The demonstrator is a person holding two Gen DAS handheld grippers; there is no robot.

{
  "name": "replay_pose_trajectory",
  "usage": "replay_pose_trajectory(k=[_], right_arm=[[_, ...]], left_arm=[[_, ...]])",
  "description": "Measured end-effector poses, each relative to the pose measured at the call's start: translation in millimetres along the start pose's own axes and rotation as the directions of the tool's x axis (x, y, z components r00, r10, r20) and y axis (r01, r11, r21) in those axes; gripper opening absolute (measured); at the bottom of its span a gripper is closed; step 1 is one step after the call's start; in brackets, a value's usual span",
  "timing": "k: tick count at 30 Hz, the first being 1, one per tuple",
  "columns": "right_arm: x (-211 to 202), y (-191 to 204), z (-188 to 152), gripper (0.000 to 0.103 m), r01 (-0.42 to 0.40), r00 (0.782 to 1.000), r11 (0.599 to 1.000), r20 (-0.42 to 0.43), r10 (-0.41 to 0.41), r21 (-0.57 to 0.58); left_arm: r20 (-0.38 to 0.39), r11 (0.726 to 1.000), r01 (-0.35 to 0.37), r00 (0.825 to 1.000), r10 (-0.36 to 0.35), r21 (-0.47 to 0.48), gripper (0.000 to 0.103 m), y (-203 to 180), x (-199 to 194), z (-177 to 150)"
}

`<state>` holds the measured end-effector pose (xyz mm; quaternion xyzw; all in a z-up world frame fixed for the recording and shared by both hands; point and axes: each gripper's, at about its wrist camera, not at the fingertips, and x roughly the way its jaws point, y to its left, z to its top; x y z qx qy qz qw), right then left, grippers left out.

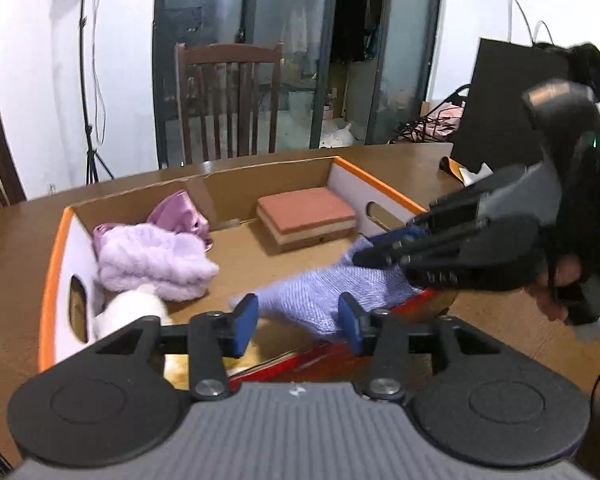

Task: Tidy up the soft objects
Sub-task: 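Carry the knit cloth into the box and open both tools, then close both tools on the light-blue plush toy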

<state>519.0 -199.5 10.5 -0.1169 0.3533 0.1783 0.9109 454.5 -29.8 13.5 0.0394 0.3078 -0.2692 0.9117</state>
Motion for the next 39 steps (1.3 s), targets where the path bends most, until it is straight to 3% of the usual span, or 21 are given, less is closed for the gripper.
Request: replay_pose_trajectory(k=[2,7,9,10,15,21,24,26,29,33,36,39], right_arm=[[9.7,6.4,-1.2,0.010,0.014,1.000,0.999,-0.025,-0.015,-0.038],[14.6,7.9,-4.2,0.013,0.011,0.999,0.999,-0.052,-0.014,-0.052],[6.8,6.4,-3.5,0.028,0.008,0.999,0.999,-0.030,-0.010,-0.048],[1.0,4.8,-2.6,0.030,0.011,1.000,0.999,-0.023,-0.012,-0.041],[-60.8,3.5,9.6,0.040,0.040,0.995,0.999,0.095,-0.038,-0.019],[-157.9,14.4,11.7,0.055,0.084,0.966,0.996,0.246,-0.080,-0.009],[-188.3,26.7,-5.0,0.059,0.084,0.952,0.996,0.295,-0.081,0.002],[-199.4,36.5,-33.7,0.061,0.041,0.940,0.999,0.339,-0.047,0.024],[-199.2,52.0,-92.0,0.061,-0.105,0.937,0.990,0.342,0.067,0.094],[-196.9,87.4,-163.0,0.061,-0.193,0.940,0.971,0.310,0.142,0.142],[-199.6,101.1,-197.4,0.060,-0.278,0.933,0.936,0.294,0.209,0.216],[-196.6,110.6,-210.4,0.061,-0.302,0.934,0.927,0.265,0.240,0.222]], left_arm=[[0.016,1.000,0.001,1.000,-0.001,-0.025,0.049,10.2,-6.3,1.3],[0.040,0.994,-0.081,0.996,0.085,-0.075,0.051,27.0,-26.6,8.2],[0.053,0.990,-0.110,0.992,0.115,-0.084,0.053,29.9,-41.4,10.4],[0.065,0.989,-0.124,0.989,0.130,-0.083,0.054,29.9,-51.1,11.6],[0.144,0.987,-0.152,0.977,0.158,-0.054,0.061,19.3,-110.3,17.8],[0.249,0.982,-0.187,0.951,0.183,-0.007,0.077,-8.3,-182.2,8.3],[0.279,0.976,-0.216,0.937,0.212,-0.018,0.090,-25.4,-202.1,-19.0],[0.302,0.970,-0.243,0.922,0.241,-0.033,0.092,-39.0,-206.3,-54.4],[0.241,0.965,-0.231,0.936,0.256,-0.125,0.092,-54.3,-202.2,-107.4],[0.184,0.962,-0.161,0.962,0.203,-0.219,0.092,-72.4,-210.7,-164.5],[0.163,0.961,-0.083,0.978,0.130,-0.263,0.092,-80.0,-217.8,-187.1],[0.144,0.965,-0.076,0.983,0.114,-0.251,0.092,-84.0,-211.0,-190.3]])
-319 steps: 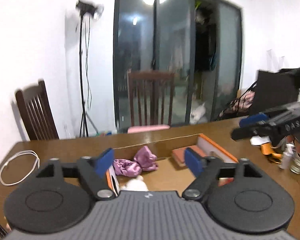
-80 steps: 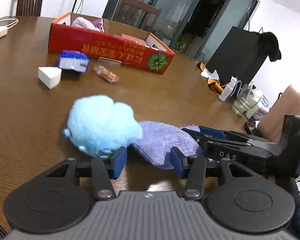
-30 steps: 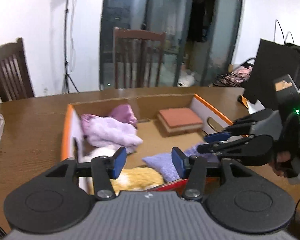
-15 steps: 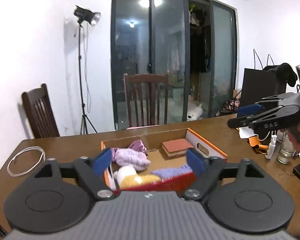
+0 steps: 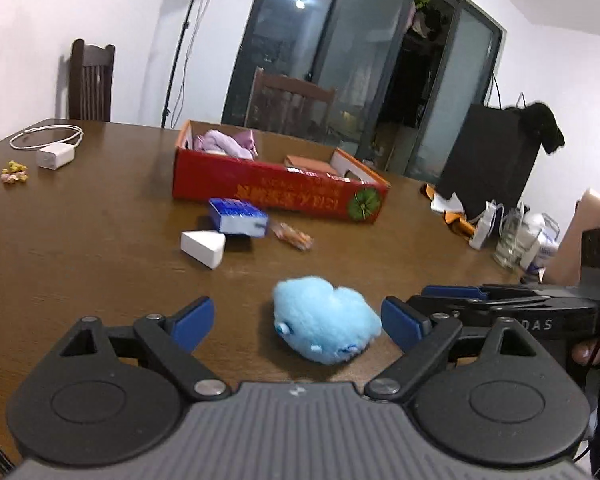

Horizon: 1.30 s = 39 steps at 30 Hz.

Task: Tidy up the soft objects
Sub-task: 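Close both tools on the light-blue plush toy, then lower the blue plush into the box and open both tools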

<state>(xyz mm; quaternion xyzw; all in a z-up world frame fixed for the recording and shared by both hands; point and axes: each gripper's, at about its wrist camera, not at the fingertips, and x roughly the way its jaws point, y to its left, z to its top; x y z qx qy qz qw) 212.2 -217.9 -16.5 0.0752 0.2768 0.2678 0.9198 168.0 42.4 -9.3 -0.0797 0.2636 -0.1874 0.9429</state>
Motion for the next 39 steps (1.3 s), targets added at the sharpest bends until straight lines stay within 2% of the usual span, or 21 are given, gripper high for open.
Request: replay_pose_trajectory(k=[2,4,6,8,13,17,20,21,25,28,30,33,37,39], right_arm=[[6.4,1.3,0.7,0.061,0.022,1.000,1.000,-0.002,-0.022,0.018],[9.0,-0.6,3.0,0.061,0.011,1.000,0.998,0.005,-0.011,0.060],[16.4,1.9,-3.1,0.060,-0.008,1.000,0.997,0.004,0.008,0.080],[22.0,2.0,-6.4,0.060,-0.018,1.000,0.996,-0.011,0.019,0.086],[42.1,0.7,-7.5,0.054,-0.052,0.997,0.992,-0.046,0.058,0.116],[53.7,-3.8,-5.4,0.052,-0.078,0.994,0.986,-0.063,0.088,0.144],[59.2,-11.1,-3.7,0.048,-0.116,0.989,0.975,-0.072,0.131,0.191],[60.2,-13.7,-3.5,0.043,-0.129,0.986,0.969,-0.075,0.148,0.209],[66.0,-25.5,-4.4,0.041,-0.173,0.976,0.942,-0.076,0.202,0.289],[67.9,-30.4,-2.3,0.040,-0.175,0.975,0.932,-0.073,0.208,0.317],[64.5,-30.0,5.2,0.038,-0.160,0.981,0.938,-0.057,0.186,0.306],[54.1,-34.3,33.1,0.038,-0.163,0.986,0.946,0.010,0.167,0.282],[58.3,-52.4,103.9,0.037,-0.147,0.987,0.970,0.089,0.132,0.193],[70.8,-66.2,142.5,0.036,-0.127,0.987,0.982,0.119,0.110,0.143]], left_arm=[[-0.003,1.000,-0.004,1.000,0.004,-0.001,0.092,-3.8,7.8,1.8],[-0.005,1.000,0.006,1.000,-0.006,-0.012,0.087,-1.8,18.6,3.7],[-0.012,0.999,0.014,1.000,-0.014,-0.029,0.072,1.2,25.2,4.3],[-0.038,0.998,0.028,0.999,-0.030,-0.060,0.063,7.3,34.1,3.4],[-0.096,0.987,0.060,0.993,-0.075,-0.147,0.054,24.4,52.4,0.5],[-0.118,0.971,0.129,0.981,-0.155,-0.203,0.042,32.3,61.3,-0.1],[-0.125,0.962,0.154,0.975,-0.186,-0.226,0.037,35.6,65.5,0.3],[-0.127,0.955,0.171,0.970,-0.206,-0.242,0.036,38.4,67.1,0.6],[-0.129,0.940,0.193,0.963,-0.236,-0.280,0.035,44.5,72.1,2.4],[-0.144,0.943,0.187,0.962,-0.233,-0.275,0.034,40.9,77.1,10.0],[-0.129,0.940,0.220,0.957,-0.260,-0.261,0.034,36.4,78.1,24.6],[-0.062,0.944,0.270,0.956,-0.286,-0.188,0.034,27.9,82.2,63.8],[0.008,0.939,0.321,0.947,-0.323,-0.125,0.034,27.9,115.6,137.7],[0.023,0.937,0.326,0.945,-0.326,-0.125,0.035,34.1,149.0,175.1]])
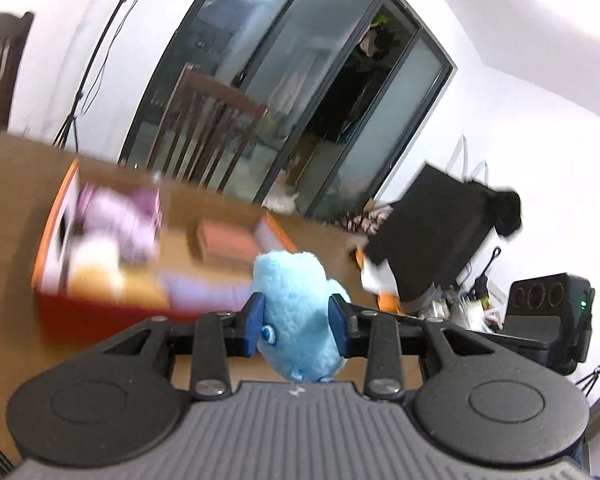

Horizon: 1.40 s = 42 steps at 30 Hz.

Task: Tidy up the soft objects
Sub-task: 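Lower the blue plush into the box and open both tools, then withdraw both open tools from the box toward the table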

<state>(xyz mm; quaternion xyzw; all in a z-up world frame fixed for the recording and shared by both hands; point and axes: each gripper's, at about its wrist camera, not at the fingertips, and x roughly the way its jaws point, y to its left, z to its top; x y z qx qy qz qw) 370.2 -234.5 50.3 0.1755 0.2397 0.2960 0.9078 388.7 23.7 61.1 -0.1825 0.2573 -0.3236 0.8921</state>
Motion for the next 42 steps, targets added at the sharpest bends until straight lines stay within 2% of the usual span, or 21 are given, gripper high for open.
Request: replay_pose_trajectory(k=[2,5,7,8,9,11,12,14,16,19,22,23,24,27,31,36,39,42], right_arm=[[28.6,-18.8,38.8,0.035,0.030,1.000,1.000,-0.008,-0.030,-0.008],[85.8,-52.6,84.4,0.034,0.092,0.993,0.996,-0.080,-0.092,-0.003],[123.3,-75.4,104.3,0.033,0.120,0.986,0.993,-0.121,-0.116,0.022],[144.8,-86.5,112.5,0.030,0.130,0.980,0.991,-0.154,-0.125,0.021],[163.4,-96.6,117.3,0.027,0.153,0.974,0.988,-0.177,-0.145,0.032],[199.7,-112.9,120.4,0.024,0.189,0.955,0.982,-0.239,-0.176,0.029],[215.3,-118.3,118.2,0.022,0.210,0.941,0.977,-0.275,-0.196,0.020],[239.3,-123.0,110.3,0.022,0.270,0.906,0.962,-0.327,-0.267,-0.037],[249.8,-124.5,105.5,0.022,0.296,0.889,0.953,-0.345,-0.301,-0.068],[253.0,-128.2,105.8,0.021,0.302,0.887,0.952,-0.349,-0.302,-0.056],[255.1,-125.9,109.8,0.023,0.315,0.885,0.947,-0.341,-0.316,-0.060],[252.5,-122.3,111.3,0.023,0.322,0.884,0.944,-0.336,-0.326,-0.069],[249.3,-119.6,112.3,0.023,0.328,0.884,0.941,-0.326,-0.335,-0.078],[226.8,-102.2,116.8,0.025,0.322,0.895,0.942,-0.292,-0.337,-0.100],[186.7,-69.6,137.3,0.027,0.333,0.904,0.931,-0.230,-0.360,-0.146],[105.7,-27.8,148.6,0.046,0.337,0.913,0.917,-0.162,-0.373,-0.214],[52.0,-7.1,144.8,0.054,0.351,0.914,0.901,-0.116,-0.389,-0.254],[14.0,8.9,136.1,0.055,0.370,0.911,0.890,-0.083,-0.404,-0.267]], left_arm=[[-0.027,0.999,-0.028,0.999,0.027,-0.037,0.035,18.5,38.2,29.1],[-0.096,0.990,-0.082,0.993,0.071,-0.114,0.034,53.3,95.7,61.1],[-0.139,0.980,-0.144,0.982,0.125,-0.139,0.035,73.6,124.7,72.2],[-0.156,0.974,-0.182,0.975,0.161,-0.136,0.036,82.5,138.7,76.2],[-0.188,0.966,-0.220,0.963,0.193,-0.136,0.036,91.4,154.5,79.2],[-0.264,0.942,-0.316,0.923,0.279,-0.111,0.036,105.4,181.4,80.9],[-0.298,0.934,-0.345,0.905,0.305,-0.092,0.036,110.7,193.1,79.1],[-0.340,0.930,-0.363,0.883,0.323,-0.059,0.031,113.1,203.5,76.5],[-0.329,0.936,-0.349,0.889,0.318,-0.037,0.031,109.9,202.1,77.0],[-0.330,0.930,-0.366,0.879,0.345,-0.001,0.031,106.2,204.3,74.2],[-0.341,0.931,-0.364,0.874,0.346,0.011,0.042,105.1,203.5,78.5],[-0.334,0.933,-0.361,0.878,0.343,0.011,0.049,103.7,198.4,81.2],[-0.313,0.934,-0.356,0.886,0.341,0.011,0.051,101.2,190.2,83.3],[-0.253,0.937,-0.346,0.903,0.347,0.049,0.051,84.9,160.5,89.6],[-0.172,0.928,-0.357,0.913,0.370,0.103,0.053,58.7,108.6,102.6],[-0.053,0.896,-0.414,0.903,0.427,0.163,0.067,26.1,19.2,106.4],[0.009,0.869,-0.456,0.886,0.463,0.190,0.074,5.7,-26.1,96.2],[0.036,0.853,-0.479,0.875,0.482,0.205,0.075,-9.8,-52.2,85.3]])
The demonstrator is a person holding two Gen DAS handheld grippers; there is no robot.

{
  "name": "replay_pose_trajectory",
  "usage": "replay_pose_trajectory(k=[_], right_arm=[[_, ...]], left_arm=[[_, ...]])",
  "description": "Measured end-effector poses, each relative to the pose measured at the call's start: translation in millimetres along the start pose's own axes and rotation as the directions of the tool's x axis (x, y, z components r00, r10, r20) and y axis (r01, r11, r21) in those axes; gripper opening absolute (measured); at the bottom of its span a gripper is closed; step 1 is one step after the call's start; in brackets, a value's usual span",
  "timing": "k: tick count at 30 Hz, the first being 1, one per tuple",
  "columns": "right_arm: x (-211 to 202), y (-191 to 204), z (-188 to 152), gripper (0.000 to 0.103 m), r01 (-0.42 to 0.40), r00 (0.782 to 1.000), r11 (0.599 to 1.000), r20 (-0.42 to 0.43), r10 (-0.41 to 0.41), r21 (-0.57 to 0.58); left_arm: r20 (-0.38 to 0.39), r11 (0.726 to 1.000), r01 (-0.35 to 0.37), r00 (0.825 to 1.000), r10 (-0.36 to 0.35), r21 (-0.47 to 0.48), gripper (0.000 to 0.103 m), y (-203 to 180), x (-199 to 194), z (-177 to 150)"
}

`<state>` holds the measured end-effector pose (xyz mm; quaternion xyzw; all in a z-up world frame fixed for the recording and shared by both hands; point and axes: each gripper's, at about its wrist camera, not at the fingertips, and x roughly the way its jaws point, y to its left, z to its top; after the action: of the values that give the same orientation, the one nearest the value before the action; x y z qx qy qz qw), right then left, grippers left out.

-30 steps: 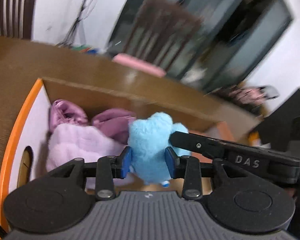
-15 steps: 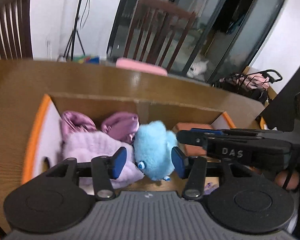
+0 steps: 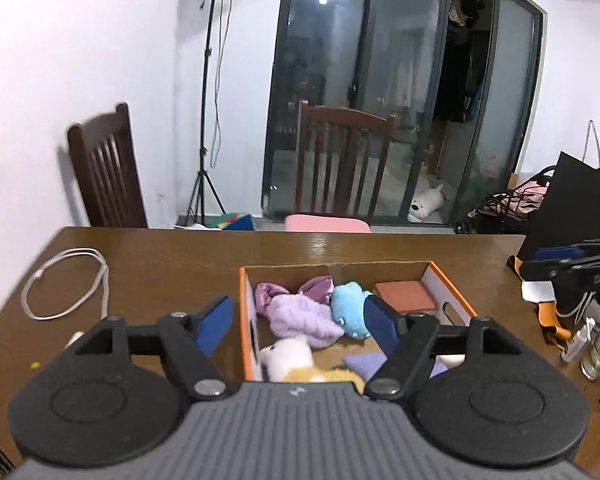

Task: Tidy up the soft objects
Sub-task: 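Withdraw both open tools from the box toward the table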

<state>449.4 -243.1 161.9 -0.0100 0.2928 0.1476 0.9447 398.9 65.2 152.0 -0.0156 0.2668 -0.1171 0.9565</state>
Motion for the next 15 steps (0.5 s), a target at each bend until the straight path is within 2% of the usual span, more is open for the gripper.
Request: replay_pose_trajectory(k=[5,8,10,12,13,15], right_arm=[[-45.7,4.1,-19.7,0.055,-0.005,0.999,1.000,0.050,0.004,0.018],[-67.5,10.6,-33.7,0.057,-0.001,0.995,1.000,0.098,0.000,0.017],[-83.0,17.2,-51.3,0.061,0.008,0.986,1.000,0.164,-0.010,0.011],[-101.1,27.1,-82.1,0.069,0.024,0.966,1.000,0.256,-0.024,0.002],[-108.8,33.2,-98.6,0.071,0.036,0.955,0.999,0.294,-0.033,-0.006],[-120.1,45.8,-136.8,0.082,0.059,0.937,0.998,0.346,-0.047,-0.023]], left_arm=[[0.031,1.000,-0.012,0.999,0.012,0.003,0.076,-12.9,-38.7,-14.3],[0.094,0.998,-0.060,0.994,0.058,0.020,0.080,-19.1,-60.1,-28.9],[0.165,0.994,-0.104,0.981,0.099,0.022,0.085,-22.1,-78.6,-49.5],[0.240,0.989,-0.148,0.961,0.138,0.023,0.093,-30.2,-98.2,-79.5],[0.267,0.987,-0.157,0.953,0.142,0.038,0.096,-34.5,-107.0,-94.9],[0.312,0.982,-0.174,0.939,0.142,0.077,0.101,-46.7,-123.0,-125.8]])
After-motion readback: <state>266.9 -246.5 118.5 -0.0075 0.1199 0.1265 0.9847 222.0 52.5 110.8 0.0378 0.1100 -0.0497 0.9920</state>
